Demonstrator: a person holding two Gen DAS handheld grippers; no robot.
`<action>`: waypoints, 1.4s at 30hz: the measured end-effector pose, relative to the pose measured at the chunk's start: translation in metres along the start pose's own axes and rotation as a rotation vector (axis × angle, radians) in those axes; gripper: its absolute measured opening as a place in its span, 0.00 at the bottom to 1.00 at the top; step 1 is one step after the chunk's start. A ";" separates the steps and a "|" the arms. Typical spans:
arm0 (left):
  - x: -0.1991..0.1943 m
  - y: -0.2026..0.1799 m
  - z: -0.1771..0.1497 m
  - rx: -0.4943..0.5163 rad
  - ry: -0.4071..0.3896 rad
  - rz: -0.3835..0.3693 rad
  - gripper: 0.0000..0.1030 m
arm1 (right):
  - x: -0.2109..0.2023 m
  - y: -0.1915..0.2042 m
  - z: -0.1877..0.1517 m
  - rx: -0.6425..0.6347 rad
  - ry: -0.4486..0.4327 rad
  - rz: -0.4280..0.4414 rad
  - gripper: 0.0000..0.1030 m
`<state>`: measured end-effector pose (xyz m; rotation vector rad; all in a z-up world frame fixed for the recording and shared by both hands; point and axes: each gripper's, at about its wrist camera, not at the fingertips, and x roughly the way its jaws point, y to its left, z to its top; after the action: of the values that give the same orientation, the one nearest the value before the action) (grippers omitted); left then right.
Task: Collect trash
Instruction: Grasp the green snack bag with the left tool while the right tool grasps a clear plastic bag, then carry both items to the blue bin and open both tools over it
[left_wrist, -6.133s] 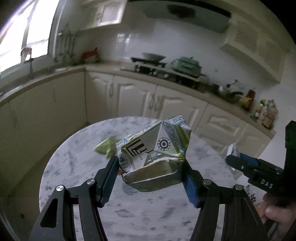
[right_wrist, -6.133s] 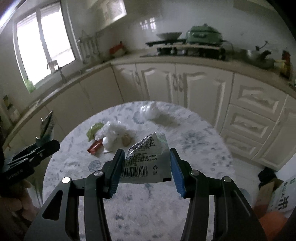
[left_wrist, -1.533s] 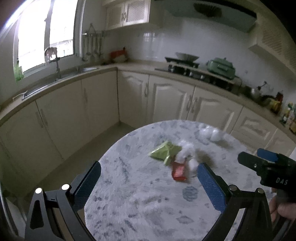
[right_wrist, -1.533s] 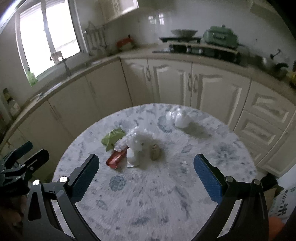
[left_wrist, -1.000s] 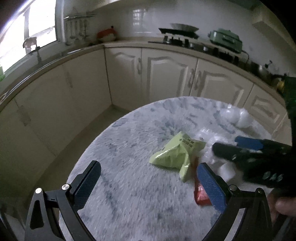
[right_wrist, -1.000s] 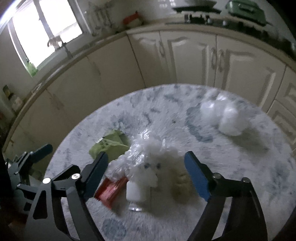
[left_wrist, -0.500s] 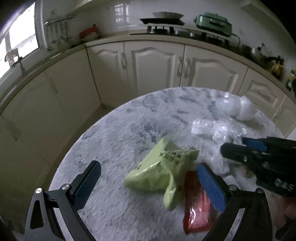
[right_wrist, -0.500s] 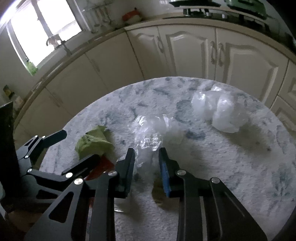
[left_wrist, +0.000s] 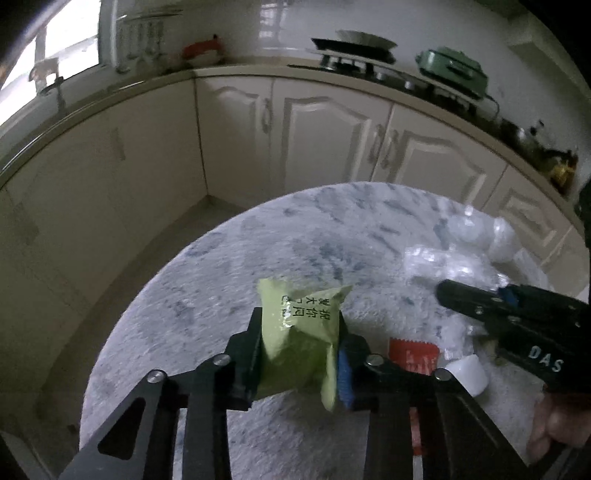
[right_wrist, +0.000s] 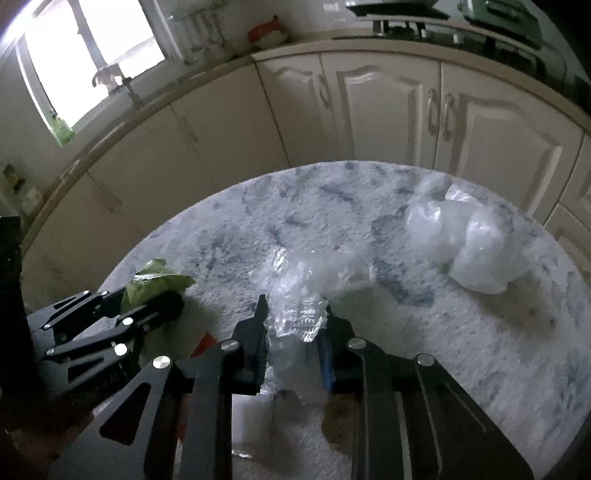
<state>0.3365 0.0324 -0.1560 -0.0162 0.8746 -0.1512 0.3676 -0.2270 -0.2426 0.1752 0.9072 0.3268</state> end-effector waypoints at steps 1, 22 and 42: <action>-0.004 0.001 -0.001 -0.010 -0.007 -0.003 0.28 | -0.007 -0.002 -0.002 0.009 -0.014 0.020 0.22; -0.207 -0.087 -0.088 0.007 -0.257 -0.106 0.27 | -0.233 -0.017 -0.082 0.000 -0.299 -0.053 0.22; -0.271 -0.255 -0.116 0.279 -0.361 -0.317 0.27 | -0.393 -0.120 -0.164 0.200 -0.479 -0.218 0.22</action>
<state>0.0444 -0.1769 -0.0048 0.0769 0.4795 -0.5492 0.0370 -0.4745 -0.0847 0.3205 0.4750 -0.0146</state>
